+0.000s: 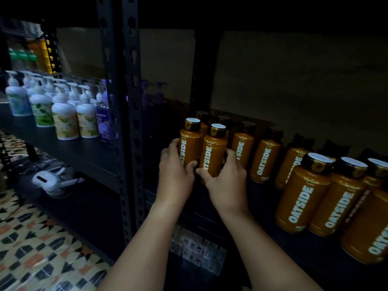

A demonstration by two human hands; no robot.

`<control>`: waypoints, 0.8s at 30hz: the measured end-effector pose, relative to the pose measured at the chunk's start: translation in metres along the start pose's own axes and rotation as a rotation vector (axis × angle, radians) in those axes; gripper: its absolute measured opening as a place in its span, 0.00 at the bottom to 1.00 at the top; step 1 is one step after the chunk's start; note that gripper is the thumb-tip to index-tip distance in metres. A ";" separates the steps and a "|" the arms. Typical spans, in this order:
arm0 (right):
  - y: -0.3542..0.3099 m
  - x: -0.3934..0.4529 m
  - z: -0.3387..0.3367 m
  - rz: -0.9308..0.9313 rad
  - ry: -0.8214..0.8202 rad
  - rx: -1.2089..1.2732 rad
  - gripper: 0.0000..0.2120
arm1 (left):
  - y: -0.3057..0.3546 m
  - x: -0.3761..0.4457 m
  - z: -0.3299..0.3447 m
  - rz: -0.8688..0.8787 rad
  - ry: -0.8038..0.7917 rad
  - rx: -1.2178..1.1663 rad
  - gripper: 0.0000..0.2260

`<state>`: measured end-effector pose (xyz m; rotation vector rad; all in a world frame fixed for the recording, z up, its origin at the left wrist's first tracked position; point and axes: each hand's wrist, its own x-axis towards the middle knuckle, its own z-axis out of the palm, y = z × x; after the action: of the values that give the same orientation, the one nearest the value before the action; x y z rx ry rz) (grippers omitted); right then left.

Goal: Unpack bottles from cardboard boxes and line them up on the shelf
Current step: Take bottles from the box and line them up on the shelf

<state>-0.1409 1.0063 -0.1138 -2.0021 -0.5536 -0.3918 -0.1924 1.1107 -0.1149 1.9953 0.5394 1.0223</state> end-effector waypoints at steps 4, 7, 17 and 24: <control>-0.003 0.004 0.006 0.011 -0.002 -0.048 0.36 | -0.001 0.005 0.004 -0.008 0.006 0.015 0.33; -0.001 0.002 0.007 -0.002 -0.004 -0.060 0.38 | -0.002 0.005 0.007 -0.006 0.016 0.027 0.34; 0.001 -0.002 0.005 -0.010 -0.071 -0.075 0.41 | -0.003 -0.001 0.008 0.016 0.052 0.045 0.35; 0.003 -0.002 0.007 -0.010 -0.074 -0.065 0.42 | -0.005 -0.004 0.010 0.035 0.060 0.070 0.35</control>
<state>-0.1408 1.0103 -0.1202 -2.0841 -0.6037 -0.3465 -0.1870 1.1063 -0.1242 2.0476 0.5813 1.1010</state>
